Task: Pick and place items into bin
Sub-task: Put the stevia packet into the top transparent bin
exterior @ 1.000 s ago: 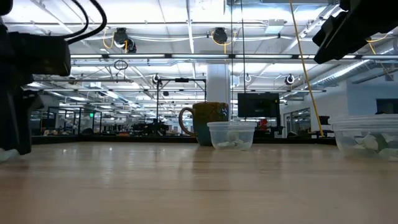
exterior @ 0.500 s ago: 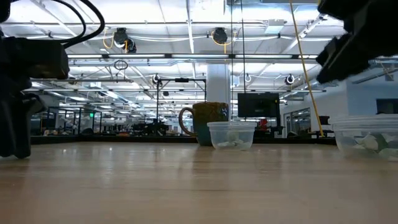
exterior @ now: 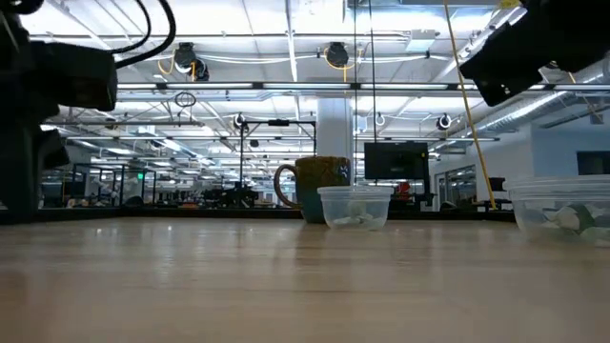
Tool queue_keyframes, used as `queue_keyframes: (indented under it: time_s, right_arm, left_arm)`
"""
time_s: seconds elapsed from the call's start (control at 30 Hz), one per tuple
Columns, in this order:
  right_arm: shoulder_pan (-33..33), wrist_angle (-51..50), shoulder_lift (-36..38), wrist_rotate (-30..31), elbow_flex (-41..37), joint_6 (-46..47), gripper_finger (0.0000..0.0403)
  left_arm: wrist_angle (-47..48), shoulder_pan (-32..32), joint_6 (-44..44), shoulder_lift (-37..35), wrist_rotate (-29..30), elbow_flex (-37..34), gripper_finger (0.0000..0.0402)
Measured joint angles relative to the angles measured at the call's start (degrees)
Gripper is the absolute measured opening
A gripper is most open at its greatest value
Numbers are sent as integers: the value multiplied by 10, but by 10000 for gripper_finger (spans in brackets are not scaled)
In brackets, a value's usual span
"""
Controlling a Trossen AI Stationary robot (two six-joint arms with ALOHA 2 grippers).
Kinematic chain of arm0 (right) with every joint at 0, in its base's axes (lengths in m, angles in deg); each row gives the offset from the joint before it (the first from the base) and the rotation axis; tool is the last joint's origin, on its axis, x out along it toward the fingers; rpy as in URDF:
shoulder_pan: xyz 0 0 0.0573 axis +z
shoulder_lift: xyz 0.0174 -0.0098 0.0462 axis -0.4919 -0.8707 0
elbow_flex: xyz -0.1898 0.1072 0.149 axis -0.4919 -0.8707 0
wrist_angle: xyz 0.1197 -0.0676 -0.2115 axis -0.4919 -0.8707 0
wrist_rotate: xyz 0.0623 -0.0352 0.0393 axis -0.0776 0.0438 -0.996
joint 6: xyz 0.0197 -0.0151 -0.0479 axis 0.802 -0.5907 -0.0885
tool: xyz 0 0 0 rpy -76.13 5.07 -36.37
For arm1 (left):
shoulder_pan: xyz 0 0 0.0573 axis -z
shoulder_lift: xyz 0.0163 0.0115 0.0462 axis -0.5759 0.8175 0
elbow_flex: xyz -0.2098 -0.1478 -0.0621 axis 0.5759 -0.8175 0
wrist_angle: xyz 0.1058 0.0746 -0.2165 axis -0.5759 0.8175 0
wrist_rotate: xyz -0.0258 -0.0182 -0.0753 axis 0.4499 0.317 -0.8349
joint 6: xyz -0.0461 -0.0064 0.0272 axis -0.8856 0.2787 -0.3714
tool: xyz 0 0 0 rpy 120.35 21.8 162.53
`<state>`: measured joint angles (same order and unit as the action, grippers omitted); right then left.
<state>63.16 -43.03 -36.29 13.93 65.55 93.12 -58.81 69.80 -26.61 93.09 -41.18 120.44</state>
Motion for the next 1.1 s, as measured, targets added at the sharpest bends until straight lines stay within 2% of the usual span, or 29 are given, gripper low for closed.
queue_keyframes:
  time_s: [0.2, 0.33, 0.47, 0.6, 0.7, 0.93, 1.1]
  right_arm:
    - [-3, -4, 0, 0, 0, -3, 114]
    - [-4, -2, 0, 0, 0, -3, 114]
    - [-4, -2, 0, 0, 0, -3, 114]
    - [-4, -2, 0, 0, 0, -3, 114]
    - [-4, -2, 0, -1, 0, -3, 114]
    - [-4, -2, 0, -1, 0, -5, 114]
    - [-4, -4, 0, -1, 0, -5, 114]
  left_arm:
    - [0, -6, 59, -5, -26, 34, 107]
    - [6, -1, 123, -5, -73, 38, 137]
    - [37, 22, 193, -3, -81, 38, 142]
    - [52, 35, 235, 1, -25, 35, 143]
    - [50, 37, 258, 3, -7, 31, 143]
    - [49, 37, 254, 40, -43, 30, 143]
    - [48, 37, 296, 75, -41, 32, 143]
